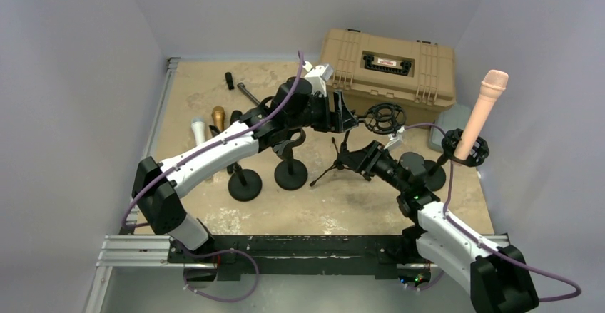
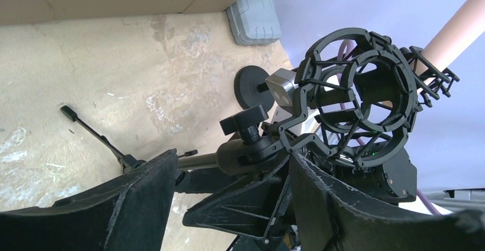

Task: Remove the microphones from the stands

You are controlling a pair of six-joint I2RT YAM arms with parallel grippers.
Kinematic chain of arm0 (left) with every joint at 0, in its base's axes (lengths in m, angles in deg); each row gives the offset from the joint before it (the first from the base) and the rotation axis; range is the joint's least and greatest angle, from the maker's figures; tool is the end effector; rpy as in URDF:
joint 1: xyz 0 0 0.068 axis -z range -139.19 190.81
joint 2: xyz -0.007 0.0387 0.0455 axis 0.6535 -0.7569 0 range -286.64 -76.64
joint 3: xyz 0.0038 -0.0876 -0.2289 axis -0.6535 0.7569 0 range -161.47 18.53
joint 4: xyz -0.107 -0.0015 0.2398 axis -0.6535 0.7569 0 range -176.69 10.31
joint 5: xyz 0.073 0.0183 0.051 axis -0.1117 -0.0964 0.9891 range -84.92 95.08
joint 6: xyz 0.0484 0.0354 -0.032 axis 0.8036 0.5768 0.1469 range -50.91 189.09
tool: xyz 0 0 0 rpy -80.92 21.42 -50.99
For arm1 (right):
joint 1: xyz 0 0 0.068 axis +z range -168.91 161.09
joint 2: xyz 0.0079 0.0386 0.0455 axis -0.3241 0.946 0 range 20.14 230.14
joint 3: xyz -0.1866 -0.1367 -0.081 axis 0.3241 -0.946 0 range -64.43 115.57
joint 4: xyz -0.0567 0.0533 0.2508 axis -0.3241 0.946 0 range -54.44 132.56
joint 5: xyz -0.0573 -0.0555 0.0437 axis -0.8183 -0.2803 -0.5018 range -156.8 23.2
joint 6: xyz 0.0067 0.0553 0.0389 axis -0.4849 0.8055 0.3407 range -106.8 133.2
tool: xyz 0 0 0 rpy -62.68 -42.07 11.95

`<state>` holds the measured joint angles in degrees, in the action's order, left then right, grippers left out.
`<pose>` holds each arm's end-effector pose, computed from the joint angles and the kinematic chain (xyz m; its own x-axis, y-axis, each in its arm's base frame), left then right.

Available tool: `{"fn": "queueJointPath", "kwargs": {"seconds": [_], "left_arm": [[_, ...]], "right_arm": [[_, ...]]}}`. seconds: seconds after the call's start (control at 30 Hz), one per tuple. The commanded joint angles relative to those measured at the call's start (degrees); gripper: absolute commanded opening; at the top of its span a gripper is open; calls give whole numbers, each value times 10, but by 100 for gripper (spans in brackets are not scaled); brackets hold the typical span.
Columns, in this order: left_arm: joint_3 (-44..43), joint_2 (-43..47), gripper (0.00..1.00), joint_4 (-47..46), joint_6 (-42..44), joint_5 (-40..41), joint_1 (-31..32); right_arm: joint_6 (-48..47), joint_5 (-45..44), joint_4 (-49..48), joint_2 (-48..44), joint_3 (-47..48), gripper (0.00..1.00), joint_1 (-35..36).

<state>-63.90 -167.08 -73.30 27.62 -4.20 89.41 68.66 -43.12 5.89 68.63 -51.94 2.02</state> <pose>0.2533 -0.3007 0.3273 -0.7368 -0.1525 -0.6587 0.4694 0.5858 -0.6607 0.1993 0.0997 0.1797 -0.6352 0.5647 -0.5269 -0.3120 0.4365 0.8439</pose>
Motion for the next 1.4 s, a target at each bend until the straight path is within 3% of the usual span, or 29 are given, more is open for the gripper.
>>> {"fn": "queueJointPath", "kwargs": {"seconds": [0.0,0.23,0.6,0.87,0.97,1.03,1.07,1.2,1.37], "left_arm": [[33,17,68,-11,1,5,-8],[19,62,85,-19,-10,-31,-16],[31,75,86,-34,-20,-41,-24],[36,74,86,-33,-21,-36,-24],[35,76,86,-32,-19,-35,-23],[36,78,85,-29,-16,-29,-23],[38,79,85,-29,-15,-27,-23],[49,85,86,-31,-12,-17,-24],[58,93,85,-30,-12,-2,-23]], "right_arm": [[0,11,-40,2,1,50,-2],[18,7,-60,10,-5,50,-2],[19,-34,-50,21,3,33,-2],[2,-47,-24,42,29,32,-1],[-22,-60,8,44,44,18,3],[-51,-92,49,35,59,2,17],[-70,-120,76,29,69,0,30],[-154,-313,189,25,120,0,129],[-201,-436,244,45,156,0,185]]}}
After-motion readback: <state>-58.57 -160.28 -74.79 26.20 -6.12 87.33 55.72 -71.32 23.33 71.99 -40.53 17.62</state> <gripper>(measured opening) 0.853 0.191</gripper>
